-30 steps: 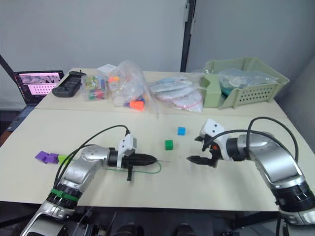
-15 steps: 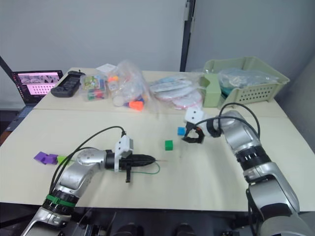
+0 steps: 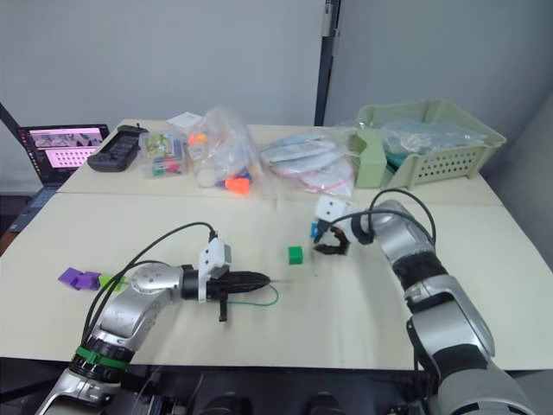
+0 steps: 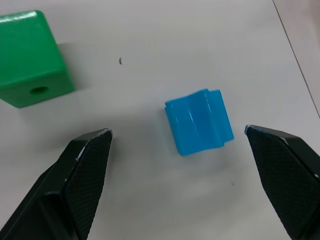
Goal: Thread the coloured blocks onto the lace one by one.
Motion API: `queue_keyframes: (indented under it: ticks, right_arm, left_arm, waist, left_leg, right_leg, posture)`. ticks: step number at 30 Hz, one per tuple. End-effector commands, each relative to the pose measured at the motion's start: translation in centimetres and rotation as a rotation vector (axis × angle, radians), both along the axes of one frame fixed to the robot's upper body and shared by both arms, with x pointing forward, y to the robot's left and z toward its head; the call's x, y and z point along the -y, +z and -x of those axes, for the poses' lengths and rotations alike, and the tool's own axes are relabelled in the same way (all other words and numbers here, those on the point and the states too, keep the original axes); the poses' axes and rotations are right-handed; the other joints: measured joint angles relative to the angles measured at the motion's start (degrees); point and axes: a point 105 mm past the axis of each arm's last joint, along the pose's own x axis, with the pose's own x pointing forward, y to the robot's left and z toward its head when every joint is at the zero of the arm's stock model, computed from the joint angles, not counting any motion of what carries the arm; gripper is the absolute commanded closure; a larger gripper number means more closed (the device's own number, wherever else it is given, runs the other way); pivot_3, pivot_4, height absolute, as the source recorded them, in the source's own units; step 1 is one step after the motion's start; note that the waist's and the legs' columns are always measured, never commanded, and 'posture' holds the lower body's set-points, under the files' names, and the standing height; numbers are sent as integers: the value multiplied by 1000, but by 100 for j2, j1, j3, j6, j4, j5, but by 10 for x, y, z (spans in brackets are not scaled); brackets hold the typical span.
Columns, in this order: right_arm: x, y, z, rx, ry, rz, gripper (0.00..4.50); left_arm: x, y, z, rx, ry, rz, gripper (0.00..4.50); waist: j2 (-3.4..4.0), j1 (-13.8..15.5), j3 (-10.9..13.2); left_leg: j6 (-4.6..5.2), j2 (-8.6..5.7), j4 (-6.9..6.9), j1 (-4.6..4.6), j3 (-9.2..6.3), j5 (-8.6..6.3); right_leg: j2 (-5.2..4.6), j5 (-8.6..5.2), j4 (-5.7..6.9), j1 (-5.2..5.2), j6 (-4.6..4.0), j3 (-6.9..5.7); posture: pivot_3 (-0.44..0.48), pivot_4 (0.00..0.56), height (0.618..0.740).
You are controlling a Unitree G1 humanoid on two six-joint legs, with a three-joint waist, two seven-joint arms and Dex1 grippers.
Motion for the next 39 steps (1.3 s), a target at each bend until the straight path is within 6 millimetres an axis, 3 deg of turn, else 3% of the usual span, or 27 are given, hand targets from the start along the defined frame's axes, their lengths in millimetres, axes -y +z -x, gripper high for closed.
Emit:
queue_keyframes:
  ticks: [1, 5, 8, 19, 39]
  right_arm:
    - [1, 37, 10, -24, -39, -206, 14]
    - [6, 59, 32, -46, -96, -387, 14]
    - [0, 62, 38, -11, -202, -522, 14]
    - [-23, 21, 36, 95, -642, -769, 14]
    - [-28, -1, 3, 116, -727, -763, 14]
  left_arm:
    - [-1, 7, 3, 31, -1, 5, 4500]
    - [-2, 7, 4, 29, 8, 7, 4500]
    - [-1, 9, 3, 28, 3, 10, 4500]
    - [4, 11, -1, 31, -31, 4, 4500]
    - [2, 13, -1, 31, -18, 6, 4500]
  waist:
    - [0, 9, 0]
    - [2, 29, -1]
    - [2, 24, -1]
    - [5, -1, -2]
    - [7, -86, -1]
  left_leg:
    - [0, 1, 0, 0, -10, 0]
    - [1, 1, -6, -4, -38, -1]
    - [1, 1, -4, -1, -39, -1]
    - [-4, -4, -5, 0, -39, 2]
    - [-4, -2, -10, 1, -40, 3]
  right_leg:
    - [0, 0, 1, 0, 0, 0]
    - [-2, 0, 3, 0, -1, -6]
    - [0, 1, 1, 3, -1, -6]
    - [3, 4, 7, -2, -1, -4]
    - [7, 5, 3, -1, 0, -4]
  posture:
    - [0, 150, 734]
    - [0, 150, 734]
    - [0, 150, 734]
    - [0, 150, 734]
    - [0, 150, 734]
